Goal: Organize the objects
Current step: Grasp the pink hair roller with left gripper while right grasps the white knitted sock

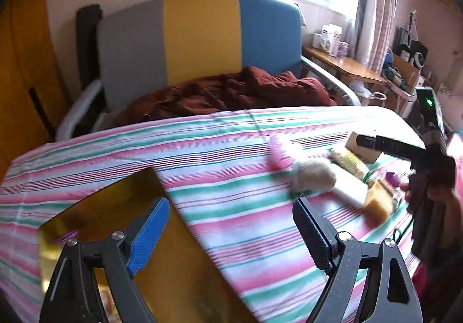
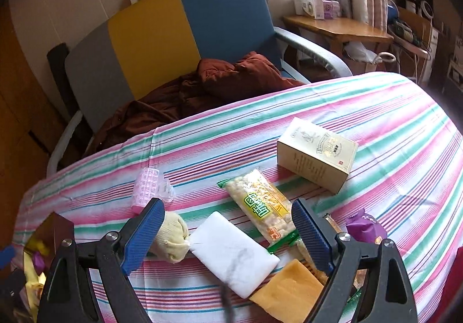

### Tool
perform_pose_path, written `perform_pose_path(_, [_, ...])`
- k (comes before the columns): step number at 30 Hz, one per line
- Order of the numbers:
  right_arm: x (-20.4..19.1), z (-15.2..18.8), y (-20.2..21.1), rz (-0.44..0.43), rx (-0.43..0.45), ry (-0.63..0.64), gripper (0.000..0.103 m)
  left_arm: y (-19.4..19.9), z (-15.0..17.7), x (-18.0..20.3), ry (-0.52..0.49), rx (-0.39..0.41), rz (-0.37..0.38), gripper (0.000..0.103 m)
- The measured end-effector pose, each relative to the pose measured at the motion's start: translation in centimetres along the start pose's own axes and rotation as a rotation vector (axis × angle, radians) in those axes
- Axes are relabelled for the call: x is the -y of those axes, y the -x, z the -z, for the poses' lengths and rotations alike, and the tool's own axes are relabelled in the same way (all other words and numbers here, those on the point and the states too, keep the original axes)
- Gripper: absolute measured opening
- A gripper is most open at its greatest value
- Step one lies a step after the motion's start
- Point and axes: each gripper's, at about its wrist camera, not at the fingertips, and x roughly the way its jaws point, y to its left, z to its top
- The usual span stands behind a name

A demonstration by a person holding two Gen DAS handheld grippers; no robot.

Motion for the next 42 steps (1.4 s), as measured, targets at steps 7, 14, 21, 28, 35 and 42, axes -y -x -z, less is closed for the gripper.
perform_pose_path(7, [0.5, -0.2, 0.4, -0.034, -0.008, -0.024, 0.091, -7.7, -4.1, 2.9, 0.001, -0.111, 0.063, 0.08])
perform_pose_path(14, [0.9, -0.4, 0.8, -0.07, -0.006, -0.054, 0.091, -14.4, -7.0, 6.4, -0.052, -0.175, 0.078, 0.082])
perform_pose_path(21, [1.7, -0.6, 0.8, -0.089, -0.014, -0.083, 0.091, -19.9, -8.9, 9.2, -0.091, -0.256, 0.07, 0.091])
perform_pose_path(28, [2.3, -0.7, 0.6, -0.101, -0.022, -0.109, 0.091, -22.9, -8.5, 10.2, -0.133, -0.306, 0.034, 0.089])
perform_pose_path(35, [1.4, -0.5, 0.3, -0.104, -0.035, -0.065, 0.091, -22.9, -7.4, 8.2, -0.099, -0.311, 0.105, 0.066])
perform_pose_path(42, [-1.1, 0.7, -1.5, -0.117, -0.113, 0.056, 0.091, -17.8, -6.9, 3.7, 0.003, -0.229, 0.093, 0.066])
